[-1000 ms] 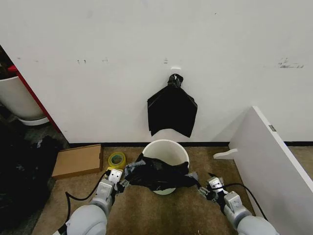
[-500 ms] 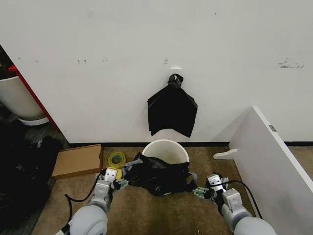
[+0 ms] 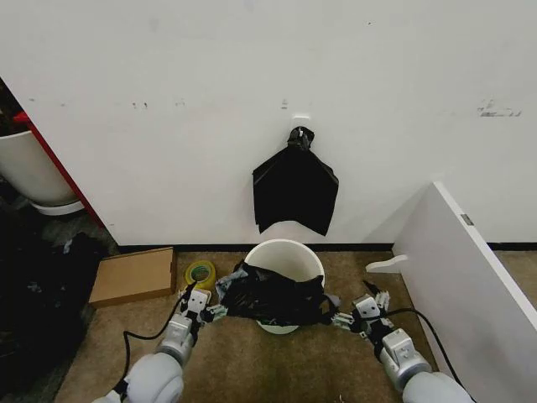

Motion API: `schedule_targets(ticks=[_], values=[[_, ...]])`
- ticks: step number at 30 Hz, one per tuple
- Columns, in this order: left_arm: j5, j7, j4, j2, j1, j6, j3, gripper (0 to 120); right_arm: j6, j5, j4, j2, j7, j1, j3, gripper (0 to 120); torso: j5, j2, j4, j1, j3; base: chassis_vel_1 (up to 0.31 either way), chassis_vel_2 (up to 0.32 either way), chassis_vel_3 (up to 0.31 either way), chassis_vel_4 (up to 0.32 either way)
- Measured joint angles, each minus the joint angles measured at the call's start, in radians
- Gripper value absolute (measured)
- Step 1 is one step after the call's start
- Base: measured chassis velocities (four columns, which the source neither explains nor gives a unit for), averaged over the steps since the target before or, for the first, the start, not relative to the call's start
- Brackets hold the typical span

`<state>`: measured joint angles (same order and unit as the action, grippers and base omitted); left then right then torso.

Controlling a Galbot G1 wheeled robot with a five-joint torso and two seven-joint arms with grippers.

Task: Place the garbage bag over the trash bin.

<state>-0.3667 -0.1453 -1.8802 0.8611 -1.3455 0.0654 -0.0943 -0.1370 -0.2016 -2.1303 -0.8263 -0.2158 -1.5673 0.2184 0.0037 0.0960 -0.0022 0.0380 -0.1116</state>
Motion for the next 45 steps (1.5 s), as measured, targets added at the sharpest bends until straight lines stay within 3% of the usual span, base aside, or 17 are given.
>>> schedule_targets(ticks=[3, 6, 10, 19, 22, 25, 33, 38, 45], values=[[0.005, 0.091, 0.014, -0.005, 0.0, -0.048, -0.006, 100, 0.004, 0.0, 0.003, -0.005, 0.004, 0.002, -0.001, 100, -0.0002, 0.0, -0.0001, 0.0, 0.0, 0.0, 0.0, 0.0, 0.0], [0.036, 0.345, 0.069, -0.011, 0.006, -0.177, -0.02, 100, 0.005, -0.001, 0.007, -0.015, 0.006, 0.004, -0.004, 100, -0.0001, 0.0, 0.0, 0.0, 0.0, 0.0, 0.0, 0.0, 0.0], [0.09, 0.548, 0.143, -0.012, 0.024, -0.251, -0.046, 100, 0.005, -0.004, 0.007, -0.026, 0.007, 0.005, -0.005, 100, -0.0003, 0.0, -0.0001, 0.0, 0.0, 0.0, 0.0, 0.0, 0.0], [0.099, 0.582, 0.25, -0.001, 0.062, -0.346, -0.084, 100, 0.068, -0.008, 0.015, -0.047, 0.053, -0.001, -0.008, 100, -0.0001, 0.0, 0.0, 0.0, 0.0, 0.0, 0.0, 0.0, 0.0], [0.062, 0.591, 0.272, 0.01, 0.079, -0.389, -0.079, 100, 0.197, -0.014, 0.036, -0.061, 0.162, 0.004, -0.007, 100, -0.0002, 0.0, 0.0, 0.0, 0.0, 0.0, 0.0, 0.0, 0.0], [0.016, 0.659, 0.29, 0.02, 0.099, -0.439, -0.08, 100, 0.272, -0.022, 0.052, -0.073, 0.254, 0.016, -0.007, 100, -0.0002, 0.0, 0.0, 0.0, 0.0, 0.0, 0.0, 0.0, 0.0], [-0.013, 0.779, 0.338, 0.023, 0.156, -0.497, -0.088, 100, 0.314, -0.026, 0.092, -0.089, 0.336, 0.056, -0.015, 100, -0.0001, 0.0, 0.0002, 0.0, 0.0, 0.0, 0.0, 0.0, 0.0], [-0.052, 0.969, 0.412, 0.04, 0.239, -0.578, -0.085, 100, 0.344, -0.046, 0.144, -0.108, 0.416, 0.107, -0.031, 100, 0.0, 0.0, -0.0002, 0.0, 0.0, 0.0, 0.0, 0.0, 0.0], [-0.053, 1.003, 0.454, 0.053, 0.267, -0.615, -0.085, 100, 0.375, -0.091, 0.192, -0.112, 0.498, 0.175, -0.06, 100, -0.0002, 0.0, -0.0001, 0.0, 0.0, 0.0, 0.0, 0.0, 0.0]])
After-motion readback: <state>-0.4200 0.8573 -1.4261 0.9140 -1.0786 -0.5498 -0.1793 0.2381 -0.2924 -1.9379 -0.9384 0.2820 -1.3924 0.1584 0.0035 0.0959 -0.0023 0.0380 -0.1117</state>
